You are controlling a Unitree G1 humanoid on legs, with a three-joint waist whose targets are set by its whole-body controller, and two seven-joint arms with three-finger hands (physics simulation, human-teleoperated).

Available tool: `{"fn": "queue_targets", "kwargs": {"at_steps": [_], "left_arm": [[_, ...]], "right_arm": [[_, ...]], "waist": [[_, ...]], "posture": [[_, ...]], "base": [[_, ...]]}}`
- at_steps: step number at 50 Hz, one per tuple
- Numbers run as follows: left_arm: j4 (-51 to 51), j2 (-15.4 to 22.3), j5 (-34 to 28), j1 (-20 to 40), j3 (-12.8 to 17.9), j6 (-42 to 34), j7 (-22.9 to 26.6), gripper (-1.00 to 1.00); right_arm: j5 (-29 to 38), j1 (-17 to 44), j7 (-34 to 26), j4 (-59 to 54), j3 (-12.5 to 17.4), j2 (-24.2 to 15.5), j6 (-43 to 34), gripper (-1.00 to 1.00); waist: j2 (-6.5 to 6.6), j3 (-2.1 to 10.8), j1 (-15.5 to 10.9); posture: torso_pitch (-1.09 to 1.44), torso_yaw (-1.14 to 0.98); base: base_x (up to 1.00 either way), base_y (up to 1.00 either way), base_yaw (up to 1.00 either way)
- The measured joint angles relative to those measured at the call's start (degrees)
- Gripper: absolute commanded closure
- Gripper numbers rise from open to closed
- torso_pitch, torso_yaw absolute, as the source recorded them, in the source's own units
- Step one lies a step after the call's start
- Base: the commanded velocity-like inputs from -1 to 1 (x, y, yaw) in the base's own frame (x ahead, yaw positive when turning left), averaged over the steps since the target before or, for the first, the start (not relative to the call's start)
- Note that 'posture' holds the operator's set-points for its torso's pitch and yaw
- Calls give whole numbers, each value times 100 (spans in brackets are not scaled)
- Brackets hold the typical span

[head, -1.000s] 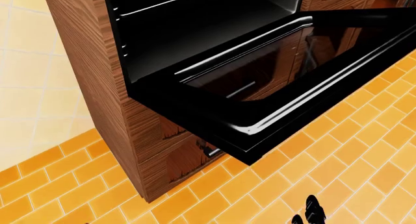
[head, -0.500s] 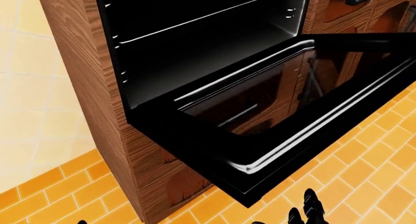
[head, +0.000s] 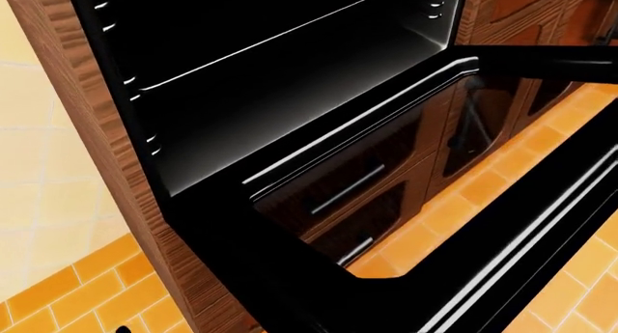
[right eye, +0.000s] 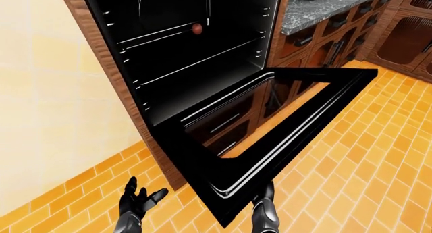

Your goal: Close the oven door.

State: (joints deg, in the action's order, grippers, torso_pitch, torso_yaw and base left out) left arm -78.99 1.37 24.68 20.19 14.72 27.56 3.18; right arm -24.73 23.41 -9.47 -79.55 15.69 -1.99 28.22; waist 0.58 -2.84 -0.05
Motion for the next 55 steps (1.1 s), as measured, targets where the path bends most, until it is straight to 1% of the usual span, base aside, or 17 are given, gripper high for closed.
{"fn": "queue_targets", "kwargs": {"at_steps": [1, 3, 4, 6, 10, 18, 22, 30, 37, 45, 51, 55], "left_arm": [[30, 8, 0, 19, -1, 24, 10, -100], [81, 20, 0, 57, -1, 72, 23, -100], [98, -3, -2, 58, -5, 85, 27, -100], [41, -73, -18, 43, -39, 52, 45, -100], [-42, -93, -31, 5, -44, -27, 54, -100], [18, -36, -10, 33, -21, 14, 21, -100], [17, -41, -12, 31, -26, 20, 23, -100], [1, -32, -15, 30, -22, 14, 14, -100], [12, -33, -10, 23, -22, 18, 23, -100], [8, -29, 13, 25, -16, 10, 35, -100], [6, -28, 21, 25, -11, 14, 44, -100], [-11, -33, 18, 29, -3, -4, 46, -100]], "right_arm": [[1, 7, -4, 17, -1, -3, 19, -100], [2, 32, -15, 57, -3, -11, 58, -100], [4, 46, -19, 80, -3, -35, 70, -100], [-13, 15, -6, 83, 31, -89, 97, -100], [-42, -17, 28, 21, 40, -83, 92, -100], [-8, 6, 8, 28, 3, -35, 55, -100], [-10, 16, -4, 48, 6, -38, 72, -100], [-78, 41, -75, 46, 13, -48, 63, -100], [-118, 159, -119, 92, -75, -63, 54, -100], [-107, 491, -129, 231, -225, -130, -130, -100], [-117, 752, -147, 388, -368, -212, -451, -100], [-191, 894, -251, 449, -359, -235, -568, -100]], "waist": [[-69, 3, 3], [-267, 44, 5], [-269, 53, 23], [-186, 104, 40], [-118, 199, 76], [-109, 304, 43], [-117, 334, 35], [-120, 302, 32], [-107, 250, 34], [-97, 208, 35], [-96, 184, 37], [-95, 193, 26]], "posture": [[0, 0], [0, 0], [0, 0], [0, 0], [0, 0], [0, 0], [0, 0], [0, 0], [0, 0], [0, 0], [0, 0], [0, 0]], "base": [[0, 0, 0], [0, 0, 0], [0, 0, 0], [0, 0, 0], [0, 0, 0], [0, 0, 0], [0, 0, 0], [0, 0, 0], [0, 0, 0], [0, 0, 0], [0, 0, 0], [0, 0, 0]]}}
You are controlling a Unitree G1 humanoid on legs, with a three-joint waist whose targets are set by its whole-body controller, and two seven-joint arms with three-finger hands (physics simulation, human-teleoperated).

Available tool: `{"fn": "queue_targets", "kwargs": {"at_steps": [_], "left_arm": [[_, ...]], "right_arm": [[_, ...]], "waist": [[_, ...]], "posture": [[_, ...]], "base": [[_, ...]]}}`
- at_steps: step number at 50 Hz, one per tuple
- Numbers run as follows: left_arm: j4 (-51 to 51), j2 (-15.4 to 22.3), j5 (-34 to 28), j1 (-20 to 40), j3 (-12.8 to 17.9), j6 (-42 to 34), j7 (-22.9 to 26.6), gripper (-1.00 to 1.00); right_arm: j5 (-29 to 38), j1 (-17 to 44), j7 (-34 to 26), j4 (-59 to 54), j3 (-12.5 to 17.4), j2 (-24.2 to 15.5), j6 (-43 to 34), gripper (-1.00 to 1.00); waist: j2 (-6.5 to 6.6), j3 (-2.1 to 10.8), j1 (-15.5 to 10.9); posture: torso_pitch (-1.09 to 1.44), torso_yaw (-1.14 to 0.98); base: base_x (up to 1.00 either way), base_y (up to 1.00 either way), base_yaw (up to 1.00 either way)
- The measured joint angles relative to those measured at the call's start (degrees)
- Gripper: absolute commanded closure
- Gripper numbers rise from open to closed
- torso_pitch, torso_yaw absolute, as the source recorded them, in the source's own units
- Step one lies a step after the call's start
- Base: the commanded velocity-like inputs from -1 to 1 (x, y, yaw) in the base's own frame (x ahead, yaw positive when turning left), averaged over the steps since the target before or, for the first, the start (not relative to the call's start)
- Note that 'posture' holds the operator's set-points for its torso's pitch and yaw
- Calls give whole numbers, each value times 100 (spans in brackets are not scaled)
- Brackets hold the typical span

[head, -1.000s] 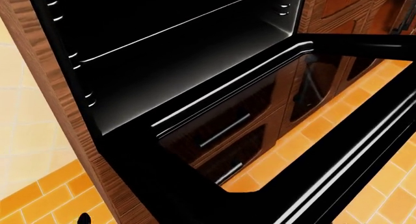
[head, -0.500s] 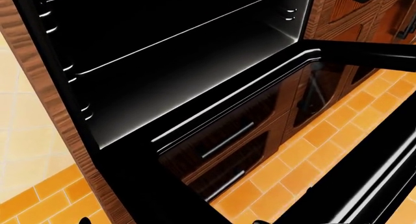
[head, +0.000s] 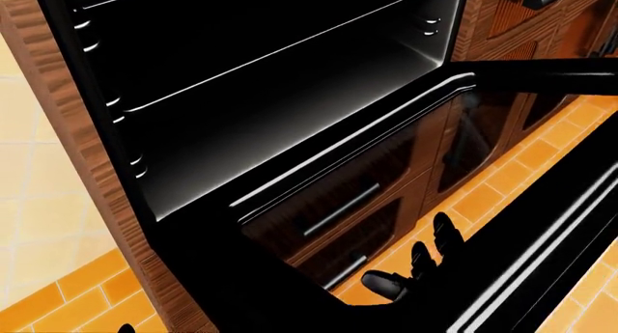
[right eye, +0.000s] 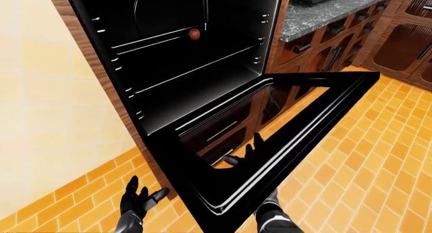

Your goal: Close the oven door.

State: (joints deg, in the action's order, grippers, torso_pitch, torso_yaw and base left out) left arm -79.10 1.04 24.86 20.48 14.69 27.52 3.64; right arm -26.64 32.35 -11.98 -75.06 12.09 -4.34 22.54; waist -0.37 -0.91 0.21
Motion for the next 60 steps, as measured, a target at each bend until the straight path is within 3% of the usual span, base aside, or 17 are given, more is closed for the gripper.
{"fn": "queue_targets", "kwargs": {"at_steps": [5, 17, 31, 45, 60], "left_arm": [[7, 4, 0, -2, -1, 5, -3, -100], [15, -1, 7, -10, -17, -6, -14, -100], [13, 2, 14, 4, -18, -13, -23, -100], [18, -8, 5, 23, -15, -5, -22, -100], [31, -5, 4, 30, -15, -9, 2, -100]], "right_arm": [[-93, 121, -171, 81, -22, -19, -79, -100], [190, 299, 55, 1194, -444, -33, -637, -100], [728, 832, 926, 2926, -661, -88, -2696, -100], [1259, 2395, 1296, 2733, -804, 47, -3853, -100], [1835, 4641, 1239, 1277, -932, 387, -3740, -100]], "waist": [[-6, 29, 6], [0, 58, 1], [28, -19, 9], [63, -56, 55], [64, -75, 35]], "posture": [[0, 0], [0, 0], [0, 0], [0, 0], [0, 0]], "base": [[0, 0, 0], [0, 0, 0], [0, 0, 0], [0, 0, 0], [0, 0, 0]]}}
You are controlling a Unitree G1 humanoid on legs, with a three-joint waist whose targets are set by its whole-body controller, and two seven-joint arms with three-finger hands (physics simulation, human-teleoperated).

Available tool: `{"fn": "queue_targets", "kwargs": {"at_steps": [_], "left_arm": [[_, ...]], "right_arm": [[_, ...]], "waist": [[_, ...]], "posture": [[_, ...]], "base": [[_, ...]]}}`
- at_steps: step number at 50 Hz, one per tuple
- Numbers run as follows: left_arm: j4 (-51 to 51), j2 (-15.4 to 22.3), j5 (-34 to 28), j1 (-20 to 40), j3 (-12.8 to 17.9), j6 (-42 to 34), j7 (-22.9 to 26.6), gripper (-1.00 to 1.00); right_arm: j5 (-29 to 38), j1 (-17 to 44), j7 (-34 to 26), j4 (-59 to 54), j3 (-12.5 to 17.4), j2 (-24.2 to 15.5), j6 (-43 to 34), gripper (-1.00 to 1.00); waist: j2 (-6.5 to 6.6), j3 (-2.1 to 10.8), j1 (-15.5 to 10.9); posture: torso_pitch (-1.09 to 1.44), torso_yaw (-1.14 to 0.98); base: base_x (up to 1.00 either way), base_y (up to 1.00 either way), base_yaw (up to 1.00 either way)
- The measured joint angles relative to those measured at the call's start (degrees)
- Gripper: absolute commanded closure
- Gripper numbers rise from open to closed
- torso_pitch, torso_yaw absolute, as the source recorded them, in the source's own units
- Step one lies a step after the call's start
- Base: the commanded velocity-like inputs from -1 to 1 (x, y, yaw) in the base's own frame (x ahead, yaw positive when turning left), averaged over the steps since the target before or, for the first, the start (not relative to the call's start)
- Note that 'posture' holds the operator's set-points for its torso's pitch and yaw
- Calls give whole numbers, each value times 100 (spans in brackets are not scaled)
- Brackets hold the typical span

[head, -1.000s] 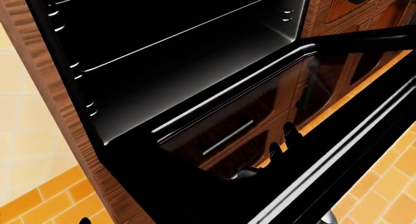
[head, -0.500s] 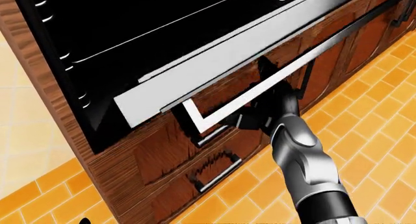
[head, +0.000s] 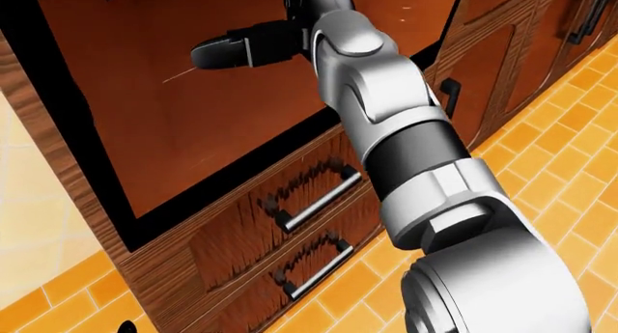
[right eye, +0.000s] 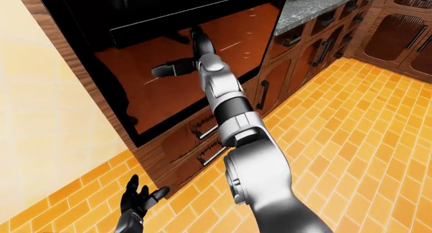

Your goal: Close the oven door.

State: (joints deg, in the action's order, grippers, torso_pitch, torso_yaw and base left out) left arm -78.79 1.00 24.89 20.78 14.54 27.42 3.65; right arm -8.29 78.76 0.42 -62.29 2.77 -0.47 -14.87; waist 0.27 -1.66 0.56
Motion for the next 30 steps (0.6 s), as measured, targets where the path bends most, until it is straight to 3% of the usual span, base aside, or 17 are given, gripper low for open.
{"fn": "queue_targets", "kwargs": {"at_steps": [14, 30], "left_arm": [[-5, -5, 14, -6, -2, -17, 4, -100], [-20, -18, -20, -23, -17, 12, -18, -100]], "right_arm": [[655, 1186, -145, -1230, -9, 321, -226, -100], [1260, 1425, -644, -1444, 74, 263, -529, -100]], "waist": [[21, -141, -32], [-34, -185, -96]], "posture": [[0, 0], [0, 0]], "base": [[0, 0, 0], [0, 0, 0]]}}
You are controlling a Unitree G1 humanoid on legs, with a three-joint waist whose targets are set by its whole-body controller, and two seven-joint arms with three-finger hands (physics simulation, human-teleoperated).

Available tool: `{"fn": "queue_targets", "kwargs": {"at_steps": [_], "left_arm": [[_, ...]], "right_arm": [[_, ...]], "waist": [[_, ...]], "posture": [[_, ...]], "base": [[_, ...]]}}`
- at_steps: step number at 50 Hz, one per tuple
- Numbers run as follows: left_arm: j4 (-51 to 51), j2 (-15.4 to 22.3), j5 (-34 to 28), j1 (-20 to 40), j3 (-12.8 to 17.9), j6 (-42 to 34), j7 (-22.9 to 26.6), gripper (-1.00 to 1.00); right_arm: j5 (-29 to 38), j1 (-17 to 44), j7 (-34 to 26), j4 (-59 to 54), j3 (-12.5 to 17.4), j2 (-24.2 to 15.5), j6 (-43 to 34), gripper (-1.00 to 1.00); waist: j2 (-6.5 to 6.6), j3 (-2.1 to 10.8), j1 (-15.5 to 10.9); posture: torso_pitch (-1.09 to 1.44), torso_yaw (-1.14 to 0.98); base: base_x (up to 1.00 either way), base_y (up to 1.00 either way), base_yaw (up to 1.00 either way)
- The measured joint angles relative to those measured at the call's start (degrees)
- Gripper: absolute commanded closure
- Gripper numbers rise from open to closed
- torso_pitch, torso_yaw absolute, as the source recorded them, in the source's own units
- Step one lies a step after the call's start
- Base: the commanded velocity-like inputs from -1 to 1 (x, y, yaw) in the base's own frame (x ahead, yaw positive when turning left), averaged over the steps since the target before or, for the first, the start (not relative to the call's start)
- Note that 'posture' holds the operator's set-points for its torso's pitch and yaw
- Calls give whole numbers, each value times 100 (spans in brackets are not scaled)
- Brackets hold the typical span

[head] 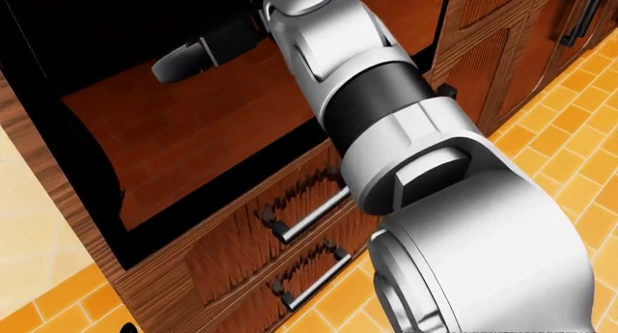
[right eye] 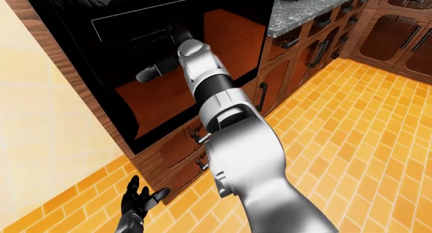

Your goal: Close the oven door.

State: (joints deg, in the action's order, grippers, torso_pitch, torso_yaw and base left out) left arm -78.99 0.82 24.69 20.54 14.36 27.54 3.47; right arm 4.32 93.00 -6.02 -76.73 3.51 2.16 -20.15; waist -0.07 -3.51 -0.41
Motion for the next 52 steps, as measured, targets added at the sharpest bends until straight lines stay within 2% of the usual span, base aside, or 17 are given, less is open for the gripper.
{"fn": "queue_targets", "kwargs": {"at_steps": [12, 21, 28, 39, 46, 52], "left_arm": [[5, 11, -3, 2, 15, 6, 22, -100], [-10, 13, -3, 12, 18, -14, 12, -100], [1, 11, -9, 0, 18, 7, 11, -100], [-23, 4, -29, -19, 11, 17, -19, -100], [-1, 7, -47, -2, 6, 13, -20, -100], [-2, 9, -47, -7, 6, 20, -10, -100]], "right_arm": [[301, 79, -346, 75, 31, 75, -317, -100], [328, -28, -422, 163, 58, 71, -137, -100], [245, -256, -488, 446, 33, 83, 179, -100], [-9, -673, -579, 656, 97, -341, 322, -100], [-190, -803, -572, 807, 89, -427, 333, -100], [-451, -1203, -556, 1648, 42, -443, 245, -100]], "waist": [[7, 9, -6], [7, 28, -6], [20, 99, 6], [22, 133, 36], [42, 163, 62], [48, 186, 65]], "posture": [[0, 0], [0, 0], [0, 0], [0, 0], [0, 0], [0, 0]], "base": [[0, 0, 0], [0, 0, 0], [0, 0, 0], [0, 0, 0], [0, 0, 0], [0, 0, 0]]}}
